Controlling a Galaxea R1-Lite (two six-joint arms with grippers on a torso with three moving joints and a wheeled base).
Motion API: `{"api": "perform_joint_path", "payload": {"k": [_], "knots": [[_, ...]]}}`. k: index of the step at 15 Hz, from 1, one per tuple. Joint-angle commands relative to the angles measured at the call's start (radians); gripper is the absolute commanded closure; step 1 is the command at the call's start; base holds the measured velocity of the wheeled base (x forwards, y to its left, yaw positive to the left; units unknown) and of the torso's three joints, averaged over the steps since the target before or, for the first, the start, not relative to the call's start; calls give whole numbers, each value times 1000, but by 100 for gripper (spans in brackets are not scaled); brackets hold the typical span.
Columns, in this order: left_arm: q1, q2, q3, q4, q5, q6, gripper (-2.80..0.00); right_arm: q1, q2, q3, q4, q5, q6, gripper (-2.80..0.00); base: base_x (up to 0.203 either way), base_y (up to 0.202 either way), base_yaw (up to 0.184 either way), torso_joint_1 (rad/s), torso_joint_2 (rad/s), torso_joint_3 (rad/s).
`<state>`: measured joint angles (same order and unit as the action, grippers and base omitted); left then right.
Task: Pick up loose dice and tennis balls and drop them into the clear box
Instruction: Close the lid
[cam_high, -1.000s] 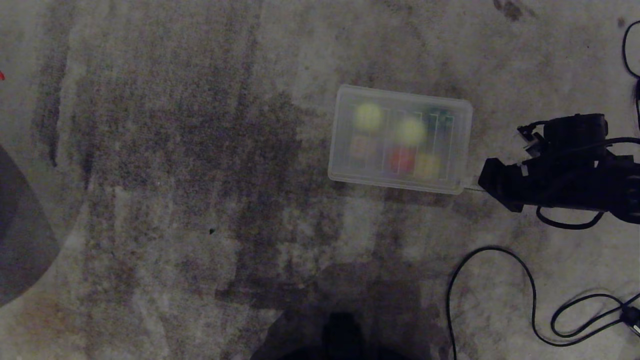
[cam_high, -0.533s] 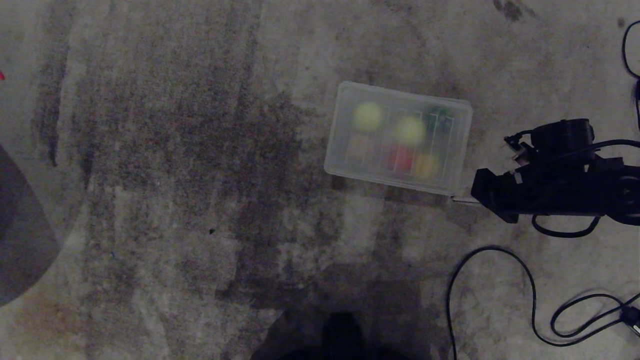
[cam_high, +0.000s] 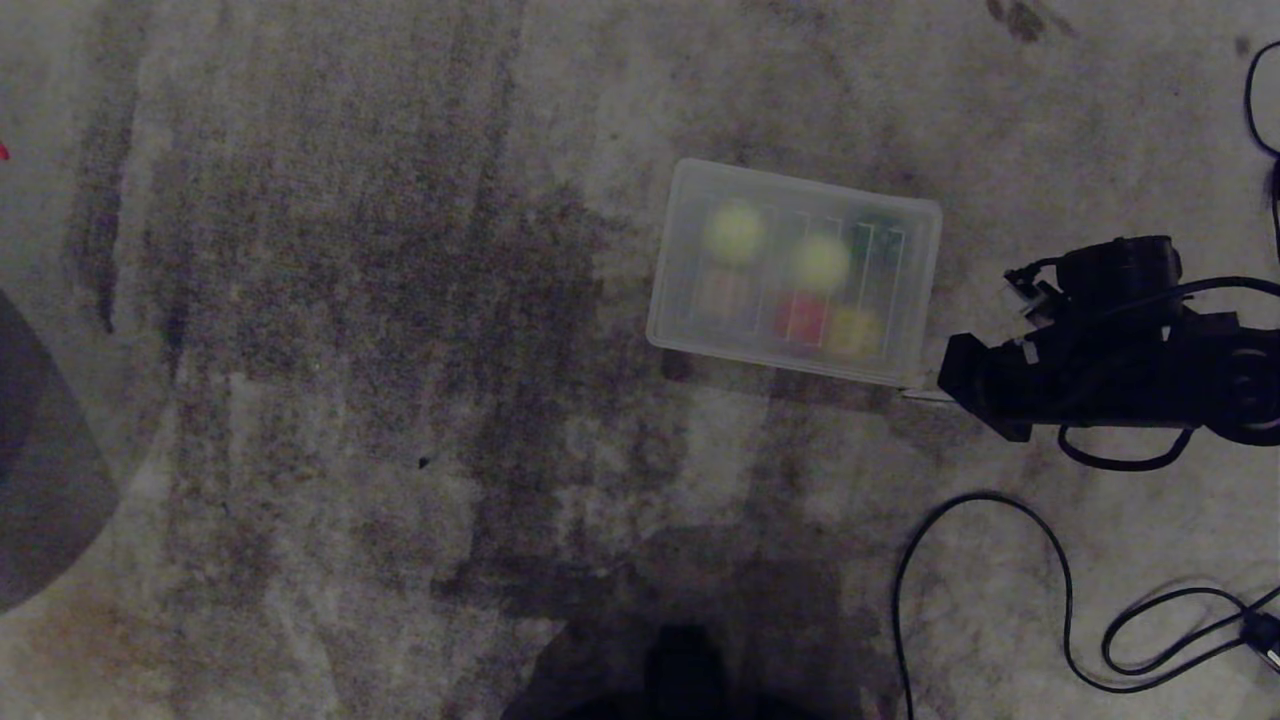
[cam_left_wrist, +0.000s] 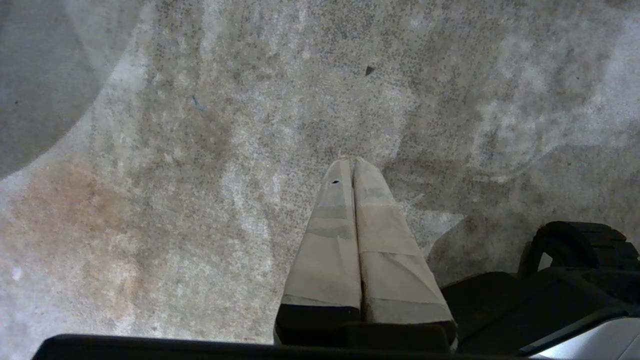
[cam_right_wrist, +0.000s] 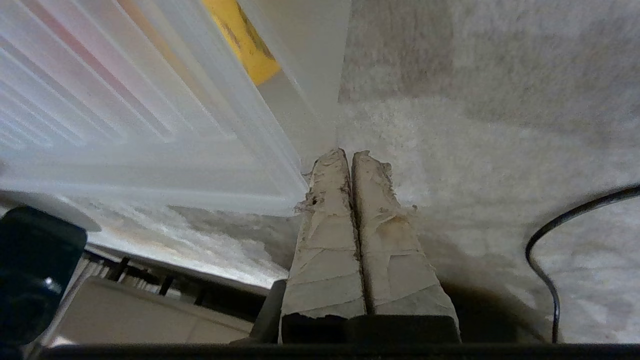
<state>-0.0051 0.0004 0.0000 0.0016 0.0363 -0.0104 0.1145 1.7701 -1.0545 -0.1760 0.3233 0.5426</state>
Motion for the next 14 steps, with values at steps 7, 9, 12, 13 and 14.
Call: {"api": "perform_joint_path", "payload": {"k": [7,9,12,13,14], "knots": [[0,1,2,0,1,0,0,3,-144,55,139,4,-54,0,0,0,0,0,0,0],[0,1,2,0,1,0,0,19,-190,65,152,6,-61,0,0,0,0,0,0,0],[-1,1,2,0,1,0,0,22,-204,31,126,1,-65,0,0,0,0,0,0,0],[-1,1,2,0,1,0,0,21,-196,23,96,-4,-65,0,0,0,0,0,0,0],[1,1,2,0,1,0,0,20,-179,21,71,-13,-65,0,0,0,0,0,0,0]]}}
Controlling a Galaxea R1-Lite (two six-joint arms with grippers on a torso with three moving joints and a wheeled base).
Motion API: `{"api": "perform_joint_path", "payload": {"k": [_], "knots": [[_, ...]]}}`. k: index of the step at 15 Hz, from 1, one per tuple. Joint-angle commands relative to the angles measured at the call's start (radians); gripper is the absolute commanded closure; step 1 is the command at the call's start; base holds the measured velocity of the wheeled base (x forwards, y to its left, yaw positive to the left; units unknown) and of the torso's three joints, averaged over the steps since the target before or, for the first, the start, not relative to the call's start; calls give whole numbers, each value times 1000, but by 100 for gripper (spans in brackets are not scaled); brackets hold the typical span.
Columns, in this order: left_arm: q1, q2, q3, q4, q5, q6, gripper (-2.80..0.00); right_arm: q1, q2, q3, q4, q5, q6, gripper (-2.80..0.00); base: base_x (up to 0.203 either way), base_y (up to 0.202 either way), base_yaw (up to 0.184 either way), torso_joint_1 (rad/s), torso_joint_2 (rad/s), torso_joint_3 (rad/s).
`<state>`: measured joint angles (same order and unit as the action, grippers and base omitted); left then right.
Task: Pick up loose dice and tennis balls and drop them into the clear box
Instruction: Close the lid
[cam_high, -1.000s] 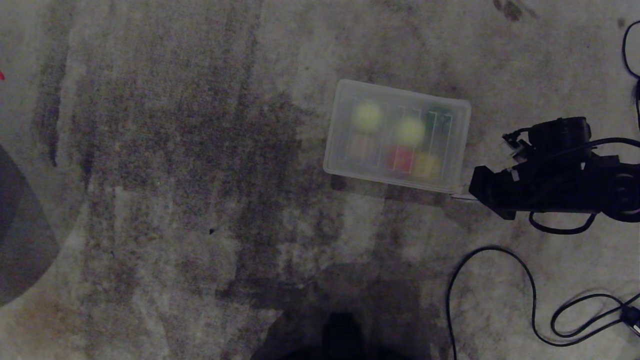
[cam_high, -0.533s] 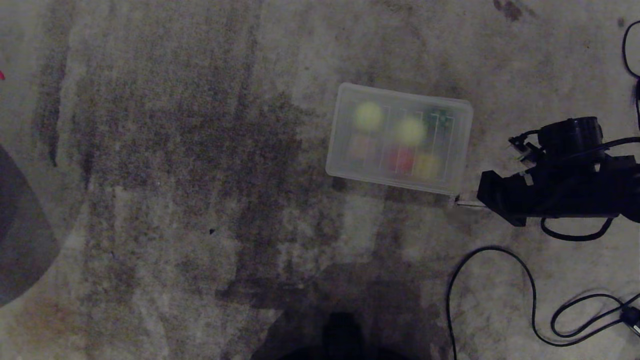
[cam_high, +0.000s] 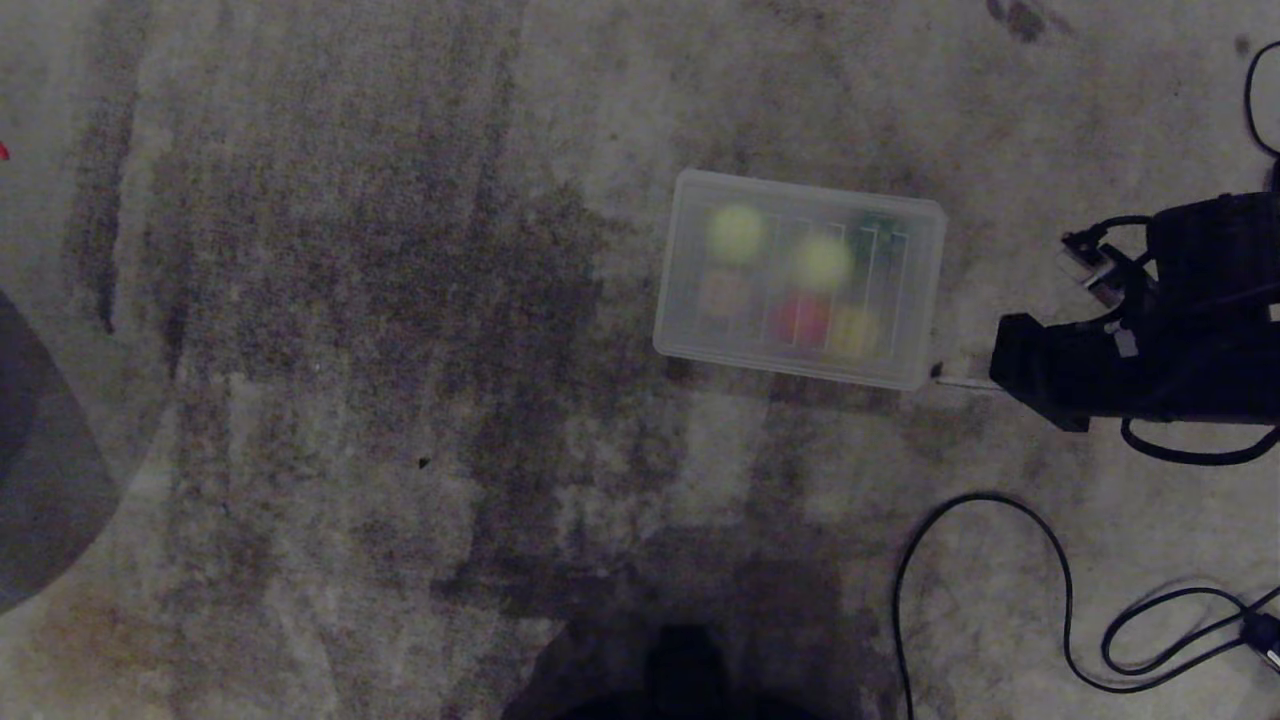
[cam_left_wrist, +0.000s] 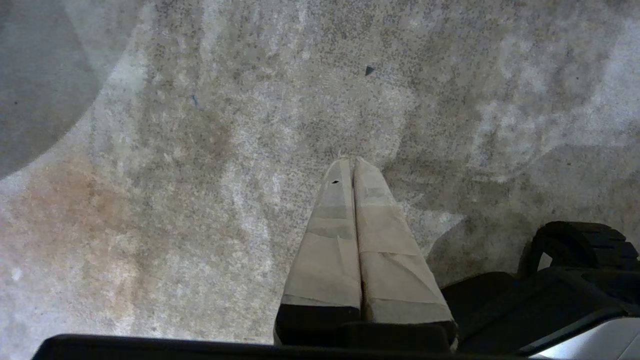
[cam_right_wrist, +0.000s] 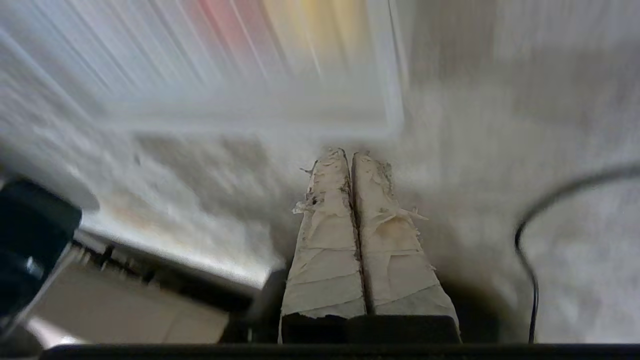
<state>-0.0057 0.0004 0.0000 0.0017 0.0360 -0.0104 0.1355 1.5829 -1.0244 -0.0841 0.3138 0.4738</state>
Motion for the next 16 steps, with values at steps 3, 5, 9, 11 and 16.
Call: {"api": "perform_joint_path", "payload": {"k": [3,5,9,11,16], "knots": [[1,1,2,0,1,0,0,2,75,-16,-114,-56,3,0,0,0,0,0,0,0],[1,1,2,0,1,0,0,11,124,-30,-159,-59,6,0,0,0,0,0,0,0],[0,1,2,0,1,0,0,33,166,-65,-212,-53,84,0,0,0,0,0,0,0],[0,1,2,0,1,0,0,33,181,-65,-236,-53,87,0,0,0,0,0,0,0],[0,1,2,0,1,0,0,20,195,-65,-236,-62,58,0,0,0,0,0,0,0]]}}
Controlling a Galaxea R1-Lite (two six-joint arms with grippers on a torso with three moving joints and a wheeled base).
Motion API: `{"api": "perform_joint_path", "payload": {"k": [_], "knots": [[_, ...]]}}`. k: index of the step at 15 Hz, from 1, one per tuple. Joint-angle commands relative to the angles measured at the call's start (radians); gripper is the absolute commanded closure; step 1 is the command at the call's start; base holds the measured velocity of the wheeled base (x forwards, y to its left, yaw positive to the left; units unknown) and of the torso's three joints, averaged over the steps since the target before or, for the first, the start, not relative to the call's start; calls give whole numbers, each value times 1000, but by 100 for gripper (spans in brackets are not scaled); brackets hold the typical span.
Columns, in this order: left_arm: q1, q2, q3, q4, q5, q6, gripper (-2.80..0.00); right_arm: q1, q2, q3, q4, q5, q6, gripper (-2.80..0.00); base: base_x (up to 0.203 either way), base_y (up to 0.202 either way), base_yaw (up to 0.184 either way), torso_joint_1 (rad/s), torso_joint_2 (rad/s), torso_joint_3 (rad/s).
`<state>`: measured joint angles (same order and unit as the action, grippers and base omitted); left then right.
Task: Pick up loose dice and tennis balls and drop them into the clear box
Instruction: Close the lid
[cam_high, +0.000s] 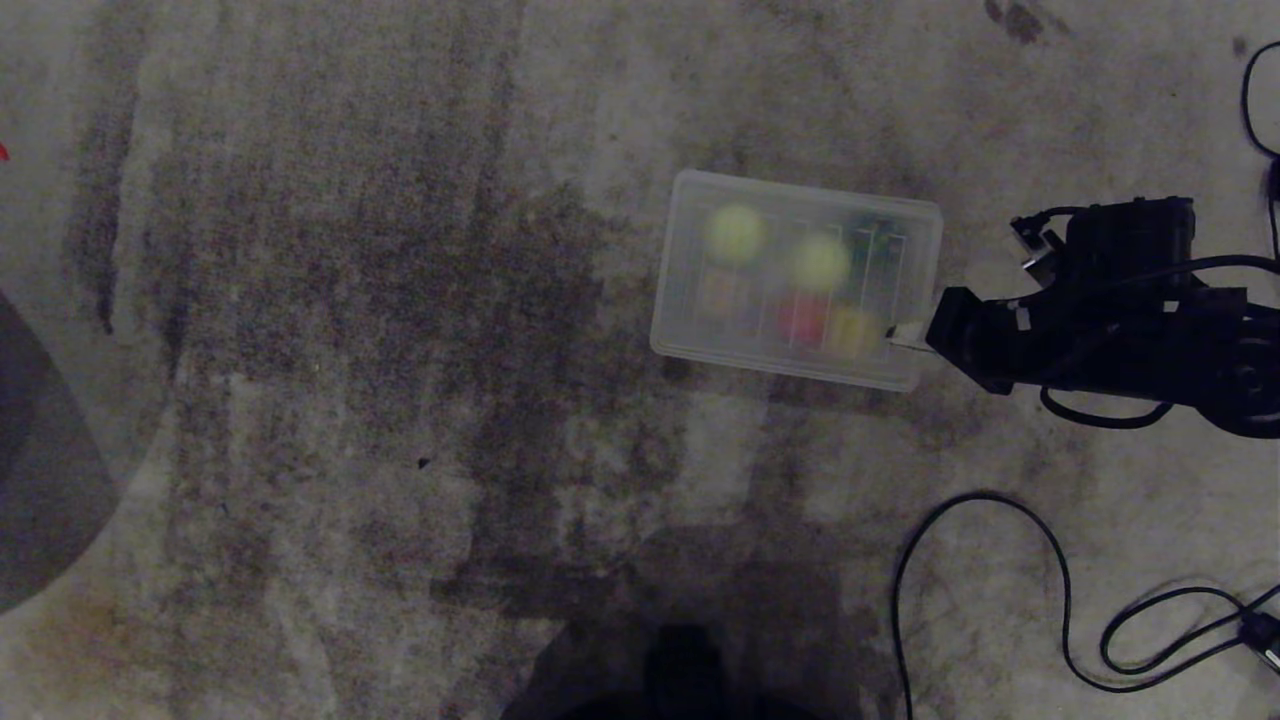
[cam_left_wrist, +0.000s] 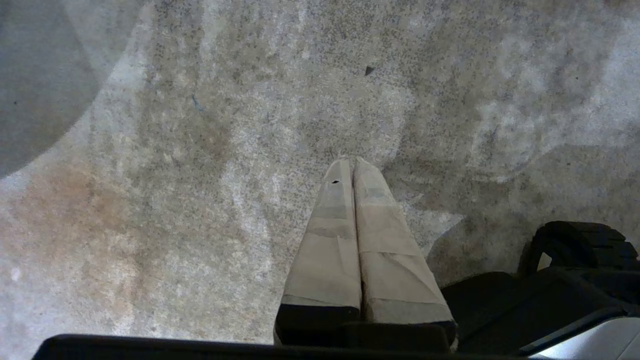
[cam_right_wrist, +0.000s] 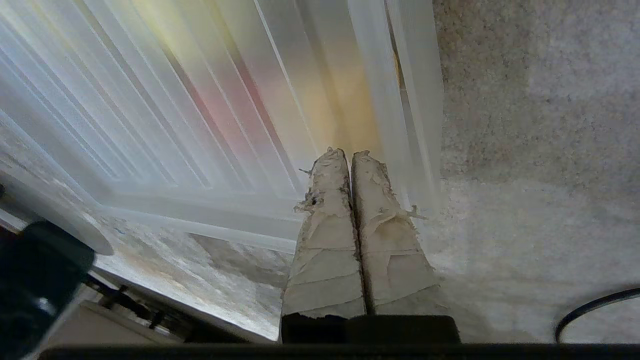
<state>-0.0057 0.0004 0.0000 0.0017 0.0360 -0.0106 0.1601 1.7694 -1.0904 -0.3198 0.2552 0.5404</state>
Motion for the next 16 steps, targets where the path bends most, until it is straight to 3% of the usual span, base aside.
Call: {"api": "perform_joint_path", "payload": {"k": [1,9,16], "knots": [[1,1,2,0,1,0,0,-15,7,1,1,-4,-38,0,0,0,0,0,0,0],[0,1,2,0,1,0,0,-65,-13,8,8,-14,-160,0,0,0,0,0,0,0],[0,1,2,0,1,0,0,-58,-8,-13,-5,-12,-114,0,0,0,0,0,0,0]]}}
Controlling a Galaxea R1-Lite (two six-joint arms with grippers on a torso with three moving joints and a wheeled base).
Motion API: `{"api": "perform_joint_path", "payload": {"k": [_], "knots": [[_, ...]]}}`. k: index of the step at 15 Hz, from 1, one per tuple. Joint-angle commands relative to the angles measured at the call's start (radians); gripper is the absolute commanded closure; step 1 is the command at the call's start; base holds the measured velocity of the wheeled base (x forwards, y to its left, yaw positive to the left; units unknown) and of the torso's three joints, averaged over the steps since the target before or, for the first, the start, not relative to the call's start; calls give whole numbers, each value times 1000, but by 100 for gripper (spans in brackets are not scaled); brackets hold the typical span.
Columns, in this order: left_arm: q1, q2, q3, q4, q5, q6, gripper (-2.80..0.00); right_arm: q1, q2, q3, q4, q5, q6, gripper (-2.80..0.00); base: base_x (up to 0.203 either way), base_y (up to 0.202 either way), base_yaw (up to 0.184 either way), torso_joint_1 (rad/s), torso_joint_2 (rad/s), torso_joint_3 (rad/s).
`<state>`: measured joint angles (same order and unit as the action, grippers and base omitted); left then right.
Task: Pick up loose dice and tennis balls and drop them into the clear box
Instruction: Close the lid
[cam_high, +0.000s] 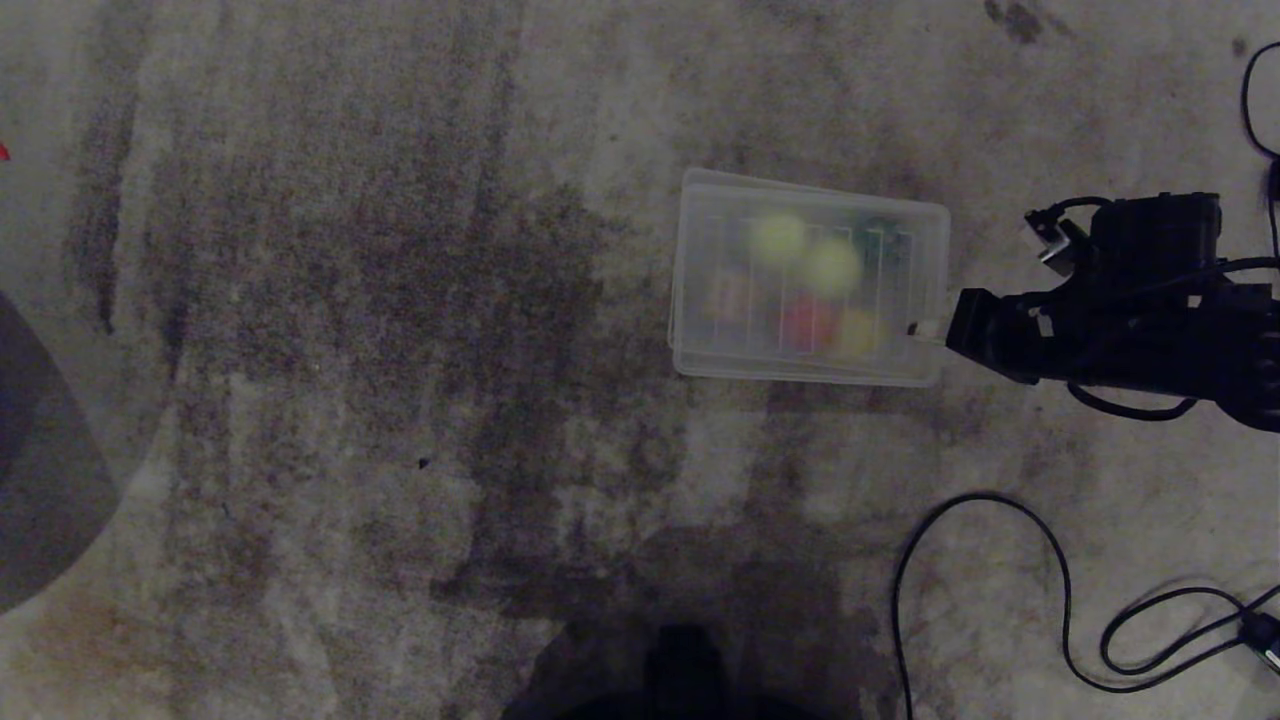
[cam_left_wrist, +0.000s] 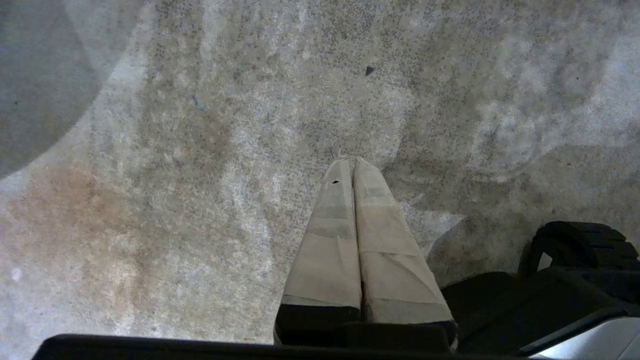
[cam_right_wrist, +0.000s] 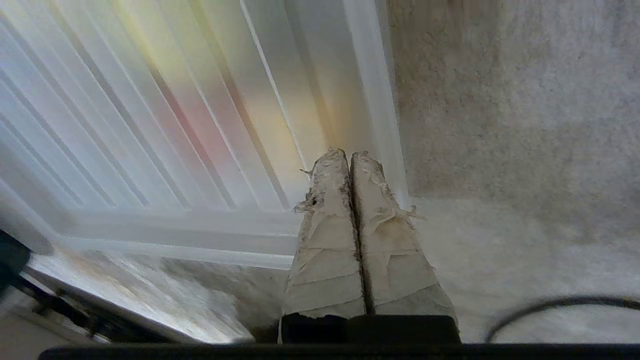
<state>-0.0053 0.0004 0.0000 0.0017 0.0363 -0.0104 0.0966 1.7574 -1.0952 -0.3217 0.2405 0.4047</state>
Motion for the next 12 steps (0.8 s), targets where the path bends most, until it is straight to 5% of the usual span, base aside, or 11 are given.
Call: {"api": "perform_joint_path", "payload": {"k": [1,5,12], "knots": [[0,1,2,0,1,0,0,9,4,-16,-5,3,37,0,0,0,0,0,0,0],[-1,1,2,0,1,0,0,45,23,-43,-4,3,109,0,0,0,0,0,0,0],[1,1,2,0,1,0,0,74,12,-69,0,2,117,0,0,0,0,0,0,0]]}}
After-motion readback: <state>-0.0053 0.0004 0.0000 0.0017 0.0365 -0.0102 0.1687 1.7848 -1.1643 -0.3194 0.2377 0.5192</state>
